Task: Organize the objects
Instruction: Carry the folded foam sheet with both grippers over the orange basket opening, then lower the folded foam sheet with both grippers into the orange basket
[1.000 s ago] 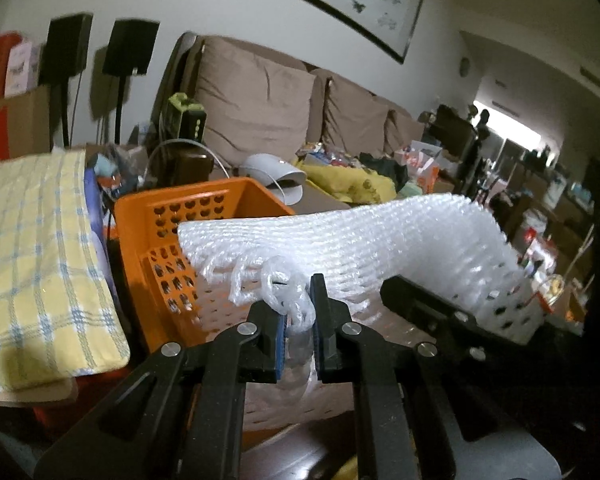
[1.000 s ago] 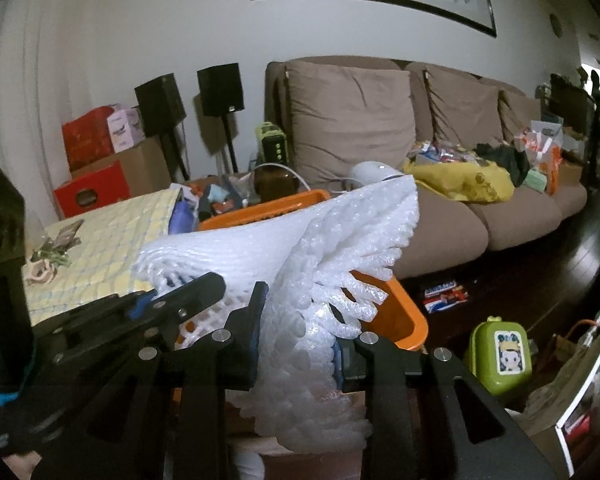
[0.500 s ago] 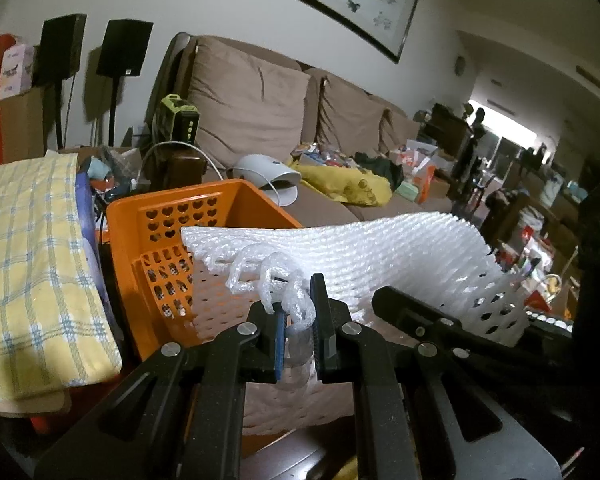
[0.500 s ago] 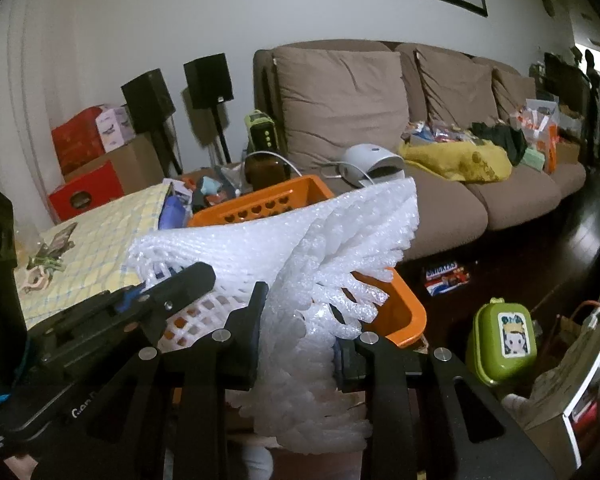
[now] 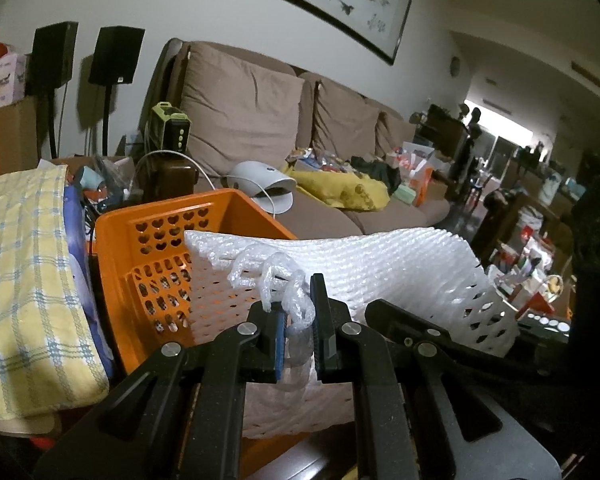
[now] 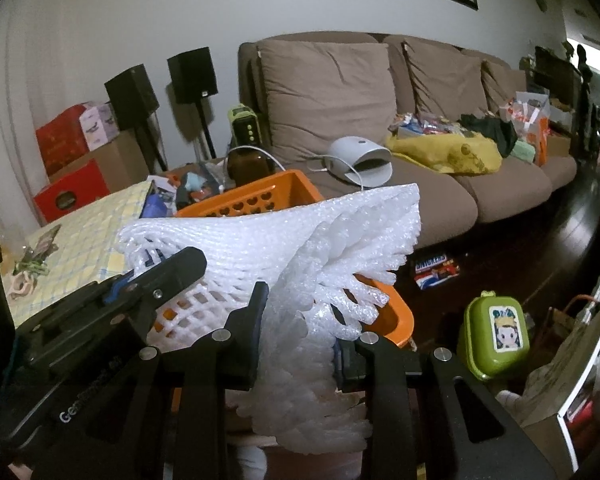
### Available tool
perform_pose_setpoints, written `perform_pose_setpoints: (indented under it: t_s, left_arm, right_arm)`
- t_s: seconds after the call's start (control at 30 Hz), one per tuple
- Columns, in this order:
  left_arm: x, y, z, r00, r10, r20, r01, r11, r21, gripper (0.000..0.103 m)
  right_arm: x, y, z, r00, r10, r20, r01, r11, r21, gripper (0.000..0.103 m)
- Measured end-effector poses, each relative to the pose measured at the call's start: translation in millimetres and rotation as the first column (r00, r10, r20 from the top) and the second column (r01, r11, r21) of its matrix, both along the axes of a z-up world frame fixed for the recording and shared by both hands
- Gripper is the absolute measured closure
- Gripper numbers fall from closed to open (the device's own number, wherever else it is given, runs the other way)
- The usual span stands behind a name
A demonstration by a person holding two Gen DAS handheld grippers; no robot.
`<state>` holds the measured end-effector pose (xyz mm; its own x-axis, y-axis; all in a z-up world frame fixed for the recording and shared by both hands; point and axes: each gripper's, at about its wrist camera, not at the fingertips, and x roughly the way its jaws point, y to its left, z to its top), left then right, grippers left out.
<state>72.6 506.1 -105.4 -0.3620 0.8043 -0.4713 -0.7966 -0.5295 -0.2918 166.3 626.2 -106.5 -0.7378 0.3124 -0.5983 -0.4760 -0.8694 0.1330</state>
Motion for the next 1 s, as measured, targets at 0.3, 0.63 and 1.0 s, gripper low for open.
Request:
perform_pose_setpoints:
  t_s: [0.3, 0.63, 1.0]
  left_arm:
    - [-4, 1, -5, 0.999, -0.004, 0.04, 0.005, 1.0, -0.014, 0.093]
    - [-9, 0, -8, 0.998, -0.001, 0.059, 0.002, 1.0, -0.024, 0.093]
    - [-8, 1, -13, 0.998, -0.003, 0.067, 0.006, 0.999, -0.035, 0.093]
  right_arm:
    - [0, 2, -4, 1.0, -0.002, 0.018, 0.002, 1.0, -0.017, 0.077]
    - [-3, 2, -6, 0.999, 0.005, 0.033, -0.004, 1.0, -0.019, 0.076]
    - [-6, 4, -9, 0.999, 0.007, 0.051, -0.005, 1.0, -0.028, 0.076]
